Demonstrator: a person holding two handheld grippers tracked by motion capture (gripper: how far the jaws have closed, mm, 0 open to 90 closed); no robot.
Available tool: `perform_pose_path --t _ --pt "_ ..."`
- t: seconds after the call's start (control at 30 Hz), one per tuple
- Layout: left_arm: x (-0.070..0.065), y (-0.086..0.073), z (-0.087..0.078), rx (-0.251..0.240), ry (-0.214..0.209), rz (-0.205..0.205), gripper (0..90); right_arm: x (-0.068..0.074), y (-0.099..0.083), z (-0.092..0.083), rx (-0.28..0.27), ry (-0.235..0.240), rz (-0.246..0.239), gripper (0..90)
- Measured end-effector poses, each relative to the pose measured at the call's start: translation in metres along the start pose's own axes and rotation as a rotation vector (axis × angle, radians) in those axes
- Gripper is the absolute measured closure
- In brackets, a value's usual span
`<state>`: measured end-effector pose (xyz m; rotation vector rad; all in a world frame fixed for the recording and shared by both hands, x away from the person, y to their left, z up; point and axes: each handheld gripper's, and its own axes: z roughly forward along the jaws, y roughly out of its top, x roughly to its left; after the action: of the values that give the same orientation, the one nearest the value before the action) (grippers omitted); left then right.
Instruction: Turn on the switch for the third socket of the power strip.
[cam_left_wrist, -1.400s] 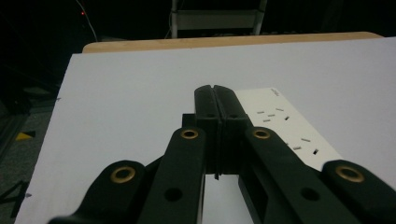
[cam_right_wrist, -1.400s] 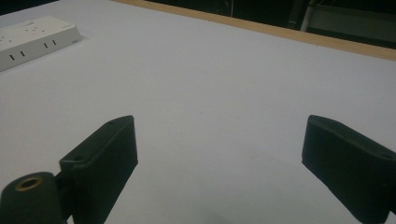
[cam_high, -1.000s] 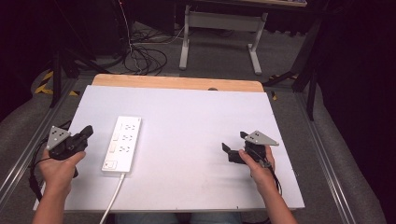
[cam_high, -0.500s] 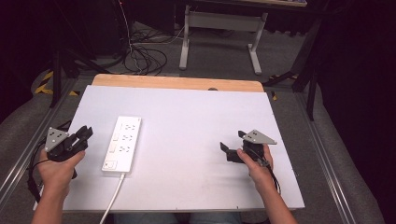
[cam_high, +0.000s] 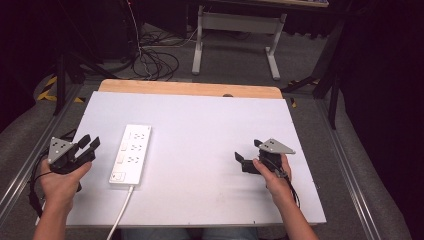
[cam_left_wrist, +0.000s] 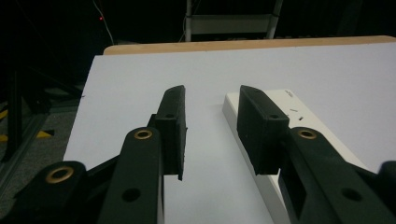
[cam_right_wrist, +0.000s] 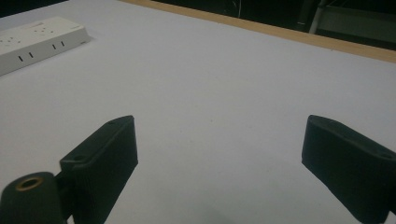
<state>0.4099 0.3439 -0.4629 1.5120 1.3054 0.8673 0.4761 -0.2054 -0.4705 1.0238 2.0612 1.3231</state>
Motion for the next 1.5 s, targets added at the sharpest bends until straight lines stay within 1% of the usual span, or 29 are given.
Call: perform_pose_path --t 0.07,0.2,0.27,0.47,0.67,0.77,1.03,1.07,1.1,1.2,1.23,1.5 --pt "0.0004 0.0003 0.0002 0.004 0.000 -0.001 58.6 -0.0003 0.0000 0.0003 -0.001 0.000 0.000 10.9" --pt "-0.0012 0.0019 0.0014 -0.002 0.012 0.003 53.0 -0.0007 -0.0001 0.0012 0.003 -0.001 -0.004 10.9" --pt "-0.0022 0.0026 0.0015 -0.007 0.018 0.013 51.1 -0.0012 -0.0002 0.0010 0.000 0.001 -0.004 10.9" --pt "-0.0043 0.0049 0.0002 -0.038 0.034 0.028 47.0 -0.0008 0.0000 -0.0004 -0.002 -0.003 0.001 10.9" --pt "-0.0049 0.0052 0.0011 -0.036 0.031 0.024 44.5 -0.0008 -0.0001 -0.0005 -0.001 -0.005 0.002 10.8" --pt "-0.0056 0.0057 0.0014 -0.031 0.028 0.019 39.3 -0.0009 0.0000 -0.0007 -0.002 -0.005 0.003 10.8" --pt "-0.0060 0.0065 0.0025 -0.032 0.039 0.007 30.0 -0.0011 0.0002 -0.0012 -0.004 -0.004 0.000 10.8" --pt "-0.0064 0.0067 0.0024 -0.031 0.045 0.005 28.3 -0.0011 0.0002 -0.0012 -0.004 -0.005 -0.001 10.8" --pt "-0.0066 0.0068 0.0023 -0.031 0.048 0.007 25.1 -0.0012 0.0002 -0.0012 -0.005 -0.005 0.000 10.8" --pt "-0.0075 0.0068 0.0022 -0.035 0.055 0.016 20.2 -0.0012 0.0003 -0.0014 -0.004 -0.006 0.002 10.8" --pt "-0.0079 0.0068 0.0023 -0.037 0.051 0.015 19.2 -0.0012 0.0003 -0.0014 -0.005 -0.007 0.003 10.8" --pt "-0.0086 0.0068 0.0028 -0.040 0.035 0.021 17.5 -0.0013 0.0002 -0.0013 -0.006 -0.005 0.001 10.7"
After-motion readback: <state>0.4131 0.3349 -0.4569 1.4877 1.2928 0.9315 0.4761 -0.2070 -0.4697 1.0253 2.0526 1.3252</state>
